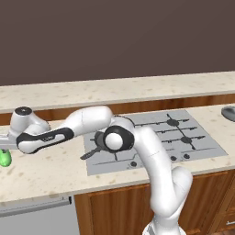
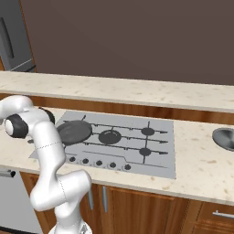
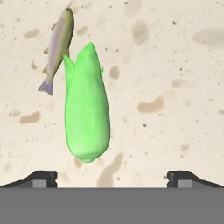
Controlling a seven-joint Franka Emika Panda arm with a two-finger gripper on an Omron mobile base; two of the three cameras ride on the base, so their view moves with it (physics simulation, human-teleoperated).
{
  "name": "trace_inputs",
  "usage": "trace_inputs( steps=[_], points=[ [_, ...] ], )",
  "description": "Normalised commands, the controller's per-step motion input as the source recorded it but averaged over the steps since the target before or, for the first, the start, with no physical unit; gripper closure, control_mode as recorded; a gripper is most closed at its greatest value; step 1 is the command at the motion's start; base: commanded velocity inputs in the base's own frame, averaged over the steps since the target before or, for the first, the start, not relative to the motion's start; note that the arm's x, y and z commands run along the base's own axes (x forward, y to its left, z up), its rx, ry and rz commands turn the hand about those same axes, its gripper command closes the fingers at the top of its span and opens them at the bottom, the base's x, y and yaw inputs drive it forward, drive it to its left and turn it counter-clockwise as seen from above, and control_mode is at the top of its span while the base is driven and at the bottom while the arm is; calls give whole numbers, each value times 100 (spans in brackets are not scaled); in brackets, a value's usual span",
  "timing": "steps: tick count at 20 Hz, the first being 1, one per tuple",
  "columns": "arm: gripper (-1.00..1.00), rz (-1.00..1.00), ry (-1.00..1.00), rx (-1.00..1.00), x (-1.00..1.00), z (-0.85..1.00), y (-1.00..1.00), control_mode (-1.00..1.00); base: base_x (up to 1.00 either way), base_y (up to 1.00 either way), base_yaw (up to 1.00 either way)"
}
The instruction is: Place both pans onto different burners. Then place the corn and the fish on different pans.
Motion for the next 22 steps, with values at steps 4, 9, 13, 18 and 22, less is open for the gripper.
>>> trace_inputs(
  steps=[4,9,13,18,22],
  points=[
    [-100,1,0,0,1,0,15,-100,0,0,0],
    [-100,0,0,0,1,-5,11,-100,0,0,0],
    [-100,0,0,0,2,-7,14,-100,0,0,0],
    [-100,0,0,0,7,-11,12,-100,0,0,0],
    [-100,0,0,0,13,-4,4,-100,0,0,0]
  ],
)
